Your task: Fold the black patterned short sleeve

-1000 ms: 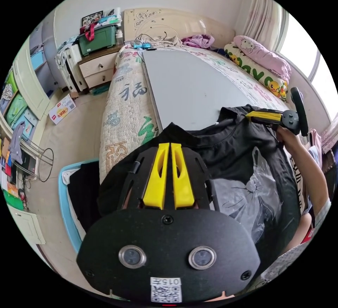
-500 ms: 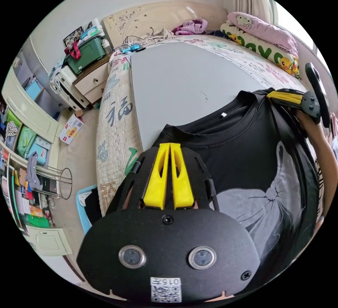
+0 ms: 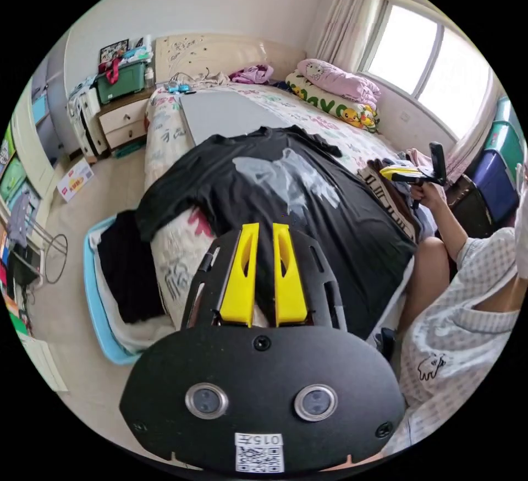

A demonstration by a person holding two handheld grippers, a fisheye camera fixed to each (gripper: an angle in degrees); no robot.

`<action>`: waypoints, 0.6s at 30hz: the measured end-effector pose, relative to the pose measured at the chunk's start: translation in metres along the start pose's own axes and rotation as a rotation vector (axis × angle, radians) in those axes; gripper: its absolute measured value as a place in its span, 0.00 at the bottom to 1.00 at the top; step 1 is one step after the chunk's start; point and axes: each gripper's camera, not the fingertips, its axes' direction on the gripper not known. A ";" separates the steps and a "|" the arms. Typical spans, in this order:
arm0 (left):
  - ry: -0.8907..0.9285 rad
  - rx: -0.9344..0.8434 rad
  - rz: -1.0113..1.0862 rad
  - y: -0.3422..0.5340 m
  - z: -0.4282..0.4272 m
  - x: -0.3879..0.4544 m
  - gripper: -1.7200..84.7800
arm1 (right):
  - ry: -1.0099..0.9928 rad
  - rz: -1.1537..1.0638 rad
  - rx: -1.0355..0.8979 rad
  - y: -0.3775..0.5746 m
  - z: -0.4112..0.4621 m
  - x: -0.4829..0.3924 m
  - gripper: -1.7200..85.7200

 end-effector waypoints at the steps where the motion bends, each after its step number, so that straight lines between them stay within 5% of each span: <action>1: 0.009 -0.022 -0.015 0.033 -0.018 0.006 0.08 | 0.014 -0.004 -0.017 0.012 -0.010 -0.009 0.09; 8: 0.002 -0.027 -0.162 0.179 -0.074 0.021 0.09 | 0.006 0.179 -0.057 0.069 -0.103 -0.043 0.11; 15: 0.190 -0.081 -0.206 0.181 -0.065 0.002 0.12 | 0.031 0.226 -0.150 0.077 -0.145 -0.064 0.12; 18: 0.162 -0.159 -0.202 0.178 -0.058 0.002 0.13 | -0.117 0.290 -0.149 0.067 -0.159 -0.057 0.12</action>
